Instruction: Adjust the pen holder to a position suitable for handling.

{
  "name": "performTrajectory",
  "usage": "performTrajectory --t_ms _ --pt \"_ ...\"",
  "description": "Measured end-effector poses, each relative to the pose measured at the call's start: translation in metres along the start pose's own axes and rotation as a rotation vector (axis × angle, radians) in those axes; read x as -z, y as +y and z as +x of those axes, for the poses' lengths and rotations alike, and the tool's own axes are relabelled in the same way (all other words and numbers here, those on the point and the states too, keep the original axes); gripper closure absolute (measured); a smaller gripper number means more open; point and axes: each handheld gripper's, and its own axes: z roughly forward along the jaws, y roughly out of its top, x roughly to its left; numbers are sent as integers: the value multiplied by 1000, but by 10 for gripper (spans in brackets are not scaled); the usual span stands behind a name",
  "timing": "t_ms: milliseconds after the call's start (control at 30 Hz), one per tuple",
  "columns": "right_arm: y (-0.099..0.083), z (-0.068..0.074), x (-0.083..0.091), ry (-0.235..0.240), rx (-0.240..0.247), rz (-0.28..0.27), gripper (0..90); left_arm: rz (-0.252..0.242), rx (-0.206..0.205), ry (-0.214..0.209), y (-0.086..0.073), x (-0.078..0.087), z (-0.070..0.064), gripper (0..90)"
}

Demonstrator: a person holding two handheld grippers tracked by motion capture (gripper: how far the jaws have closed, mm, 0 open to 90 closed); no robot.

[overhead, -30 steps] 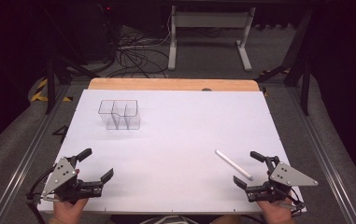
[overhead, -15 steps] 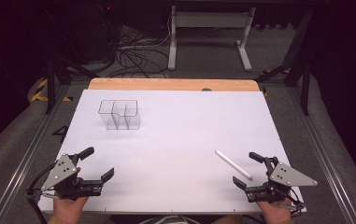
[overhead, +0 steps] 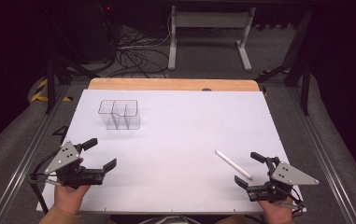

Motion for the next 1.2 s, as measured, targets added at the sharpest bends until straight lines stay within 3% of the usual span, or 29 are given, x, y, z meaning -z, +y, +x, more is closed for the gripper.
performTrajectory --t_ms 267,433,667,833,1100,1200 --pt "-1 1 6 -12 -6 -1 49 6 6 -34 14 -6 8 33" --pt "-3 1 6 -9 -16 1 50 1 -11 -30 22 -10 10 31" --pt "-3 2 6 -3 -19 5 50 -11 6 -45 27 -14 12 29" --pt "-4 2 4 7 -15 6 50 14 -15 -73 31 -16 14 62" --pt "-3 3 4 15 -17 9 52 66 -102 -136 39 -17 16 145" --pt "-3 4 4 16 -15 14 52 78 -102 -159 42 -19 19 198"
